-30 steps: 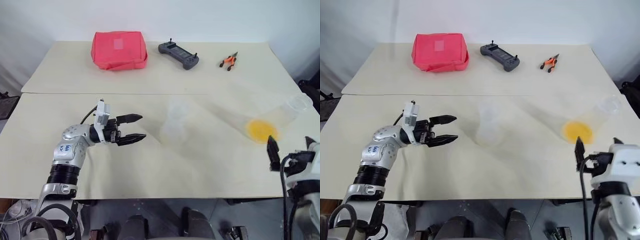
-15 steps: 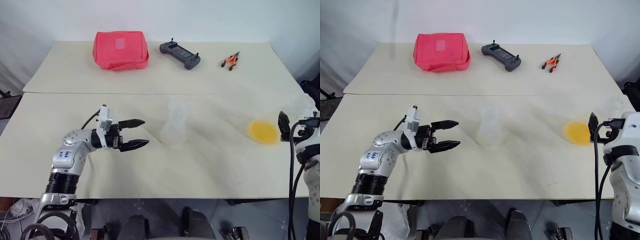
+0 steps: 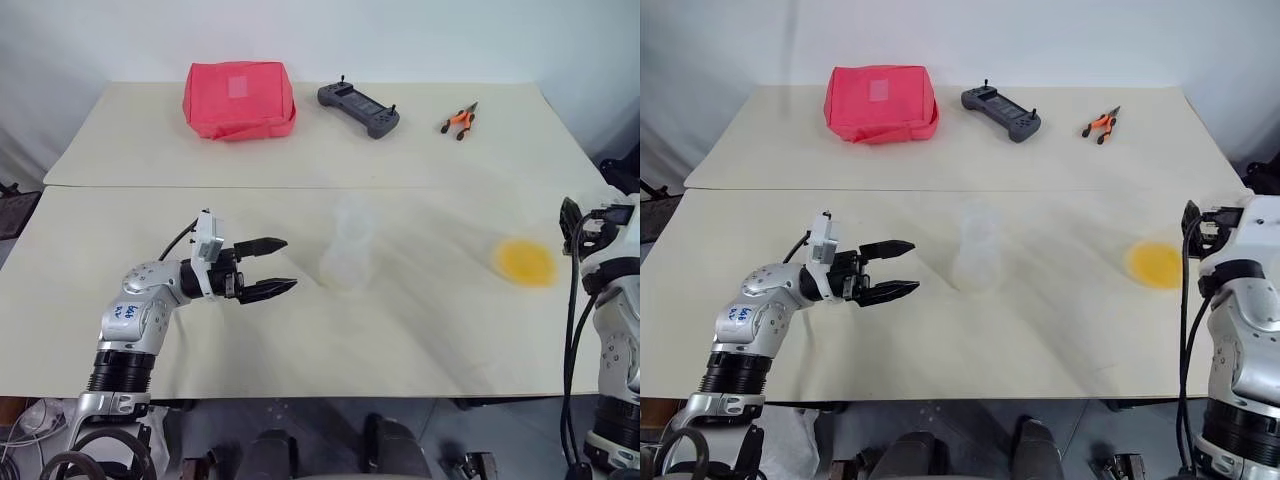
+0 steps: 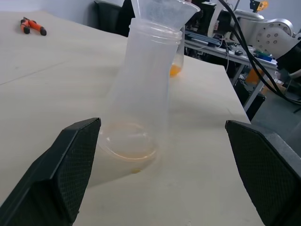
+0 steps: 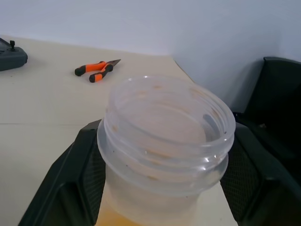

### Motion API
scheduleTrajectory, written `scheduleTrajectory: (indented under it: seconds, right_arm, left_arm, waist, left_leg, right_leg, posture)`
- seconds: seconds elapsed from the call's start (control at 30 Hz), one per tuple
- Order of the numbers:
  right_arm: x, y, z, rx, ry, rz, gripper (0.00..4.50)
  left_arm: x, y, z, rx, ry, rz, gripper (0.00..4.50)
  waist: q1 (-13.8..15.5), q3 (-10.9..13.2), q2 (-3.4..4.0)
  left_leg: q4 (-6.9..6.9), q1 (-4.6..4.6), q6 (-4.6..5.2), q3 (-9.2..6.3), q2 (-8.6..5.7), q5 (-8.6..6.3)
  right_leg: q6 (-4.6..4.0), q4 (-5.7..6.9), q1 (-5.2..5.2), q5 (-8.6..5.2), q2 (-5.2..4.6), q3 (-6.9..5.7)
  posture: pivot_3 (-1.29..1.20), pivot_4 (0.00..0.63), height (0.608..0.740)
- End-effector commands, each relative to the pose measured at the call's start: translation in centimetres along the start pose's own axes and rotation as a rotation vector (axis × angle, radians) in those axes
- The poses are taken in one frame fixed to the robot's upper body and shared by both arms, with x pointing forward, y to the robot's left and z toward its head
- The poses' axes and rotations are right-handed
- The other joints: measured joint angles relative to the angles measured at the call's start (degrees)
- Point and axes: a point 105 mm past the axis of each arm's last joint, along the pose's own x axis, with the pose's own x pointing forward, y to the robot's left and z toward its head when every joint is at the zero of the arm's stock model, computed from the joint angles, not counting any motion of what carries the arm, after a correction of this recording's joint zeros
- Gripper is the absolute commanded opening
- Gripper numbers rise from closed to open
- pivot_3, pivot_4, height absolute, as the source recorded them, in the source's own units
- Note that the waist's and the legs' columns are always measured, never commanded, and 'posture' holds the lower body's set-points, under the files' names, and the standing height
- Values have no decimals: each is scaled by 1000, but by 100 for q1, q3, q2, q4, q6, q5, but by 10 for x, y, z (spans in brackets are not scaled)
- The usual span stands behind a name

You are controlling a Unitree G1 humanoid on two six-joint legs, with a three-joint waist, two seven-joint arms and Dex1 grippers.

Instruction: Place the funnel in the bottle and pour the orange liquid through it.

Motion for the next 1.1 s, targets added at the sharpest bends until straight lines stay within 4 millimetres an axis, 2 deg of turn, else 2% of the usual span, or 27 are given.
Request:
scheduleTrajectory:
  seconds: [0.03,0.13,0.27,0.37,0.53,0.63,0.8,1.1]
  right_arm:
    - [-6,4,17,-11,-59,4,2814]
    - [-10,18,34,-32,-104,48,2814]
    - [-14,57,71,-92,-192,153,2814]
    - [-16,83,88,-153,-241,225,2814]
    - [-18,128,110,-379,-356,332,2814]
    - [-22,155,106,-615,-426,430,2814]
    - [-25,185,105,-830,-527,501,2814]
    - [-22,209,109,-1033,-640,541,2814]
  left_arm:
    - [-1,1,14,66,-21,-8,4500]
    - [-2,2,16,81,-36,-16,4500]
    - [-4,7,19,98,-50,-39,4500]
    - [-5,11,23,113,-73,-57,4500]
    - [-8,19,24,129,-154,-62,4500]
    - [-8,19,20,135,-158,-69,4500]
    - [-2,17,8,143,-117,-96,4500]
    - [4,18,10,150,-128,-94,4500]
  waist:
    - [-5,0,1]
    - [-15,4,6]
    - [-74,7,16]
    - [-100,9,18]
    - [-106,9,17]
    - [-96,8,16]
    - [-127,8,15]
    - [-133,8,15]
  left_leg:
    - [0,1,0,0,0,0]
    - [0,0,0,1,0,0]
    - [0,-2,0,2,0,0]
    - [0,-3,0,4,0,0]
    - [-6,-9,0,14,-3,0]
    - [-10,-29,0,17,-6,0]
    - [-12,-44,0,22,-6,0]
    - [-11,-50,0,21,-4,0]
  right_leg:
    - [0,0,0,0,0,0]
    - [0,1,-1,0,0,0]
    - [0,4,-9,0,0,2]
    - [0,5,-13,0,0,5]
    - [0,3,-27,0,0,11]
    - [0,5,-51,0,0,14]
    - [1,2,-65,1,0,13]
    - [2,3,-71,1,0,12]
  posture:
    - [0,150,740]
    - [0,150,740]
    - [0,150,740]
    - [0,150,740]
    - [0,150,740]
    - [0,150,740]
    - [0,150,740]
    - [0,150,740]
